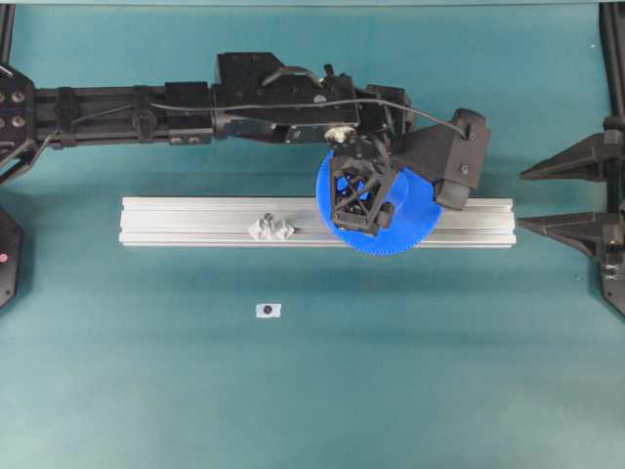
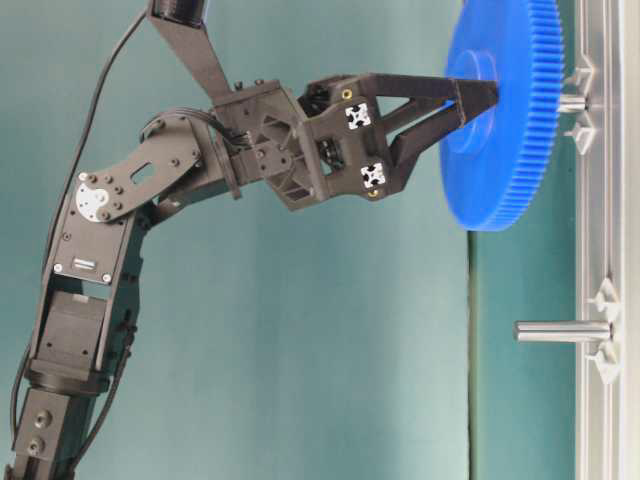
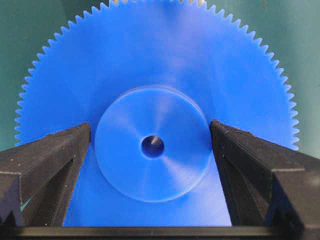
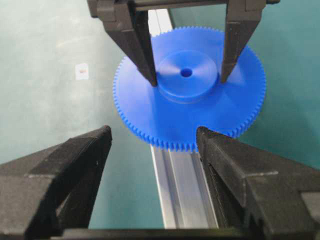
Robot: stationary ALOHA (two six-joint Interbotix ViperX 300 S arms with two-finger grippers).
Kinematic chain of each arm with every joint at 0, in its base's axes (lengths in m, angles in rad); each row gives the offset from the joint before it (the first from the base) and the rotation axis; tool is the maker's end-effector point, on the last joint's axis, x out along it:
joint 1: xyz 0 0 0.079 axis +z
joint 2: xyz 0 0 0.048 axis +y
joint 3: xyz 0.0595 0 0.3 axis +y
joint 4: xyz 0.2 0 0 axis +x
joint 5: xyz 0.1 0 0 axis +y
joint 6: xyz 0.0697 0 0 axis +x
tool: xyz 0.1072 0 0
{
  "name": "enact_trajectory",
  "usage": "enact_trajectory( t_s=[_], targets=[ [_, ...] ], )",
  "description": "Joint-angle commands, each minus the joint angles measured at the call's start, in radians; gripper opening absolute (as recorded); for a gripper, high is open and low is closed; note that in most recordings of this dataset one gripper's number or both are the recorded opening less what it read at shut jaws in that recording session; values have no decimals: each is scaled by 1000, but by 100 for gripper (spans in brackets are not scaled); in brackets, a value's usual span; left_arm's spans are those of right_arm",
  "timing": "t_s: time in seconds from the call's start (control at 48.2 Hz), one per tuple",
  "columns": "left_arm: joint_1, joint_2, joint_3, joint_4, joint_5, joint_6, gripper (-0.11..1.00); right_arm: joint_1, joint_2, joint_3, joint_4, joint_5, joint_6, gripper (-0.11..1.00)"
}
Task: Insert the large gear onto the shaft.
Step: 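Lower the gear down onto the right shaft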
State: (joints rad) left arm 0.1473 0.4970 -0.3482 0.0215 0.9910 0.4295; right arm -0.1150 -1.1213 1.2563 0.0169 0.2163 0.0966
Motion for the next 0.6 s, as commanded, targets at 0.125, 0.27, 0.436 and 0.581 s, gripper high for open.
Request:
enact_trajectory(
  t_s=[0.125,0.27,0.436,0.581],
  targets=[
    [9,-26,-40,8,20,-2,94,-2,8,-12,0,-8,9,76],
    [9,-23,-31,6,31,-3,93,-2,8,-14,0,-8,9,76],
    [-11,-21,-15,6,35,-18,93,-2,6,-14,0,-9,9,76],
    [-20,-6,-9,6,31,-29,93,-2,8,-11,0,-12,9,76]
  ],
)
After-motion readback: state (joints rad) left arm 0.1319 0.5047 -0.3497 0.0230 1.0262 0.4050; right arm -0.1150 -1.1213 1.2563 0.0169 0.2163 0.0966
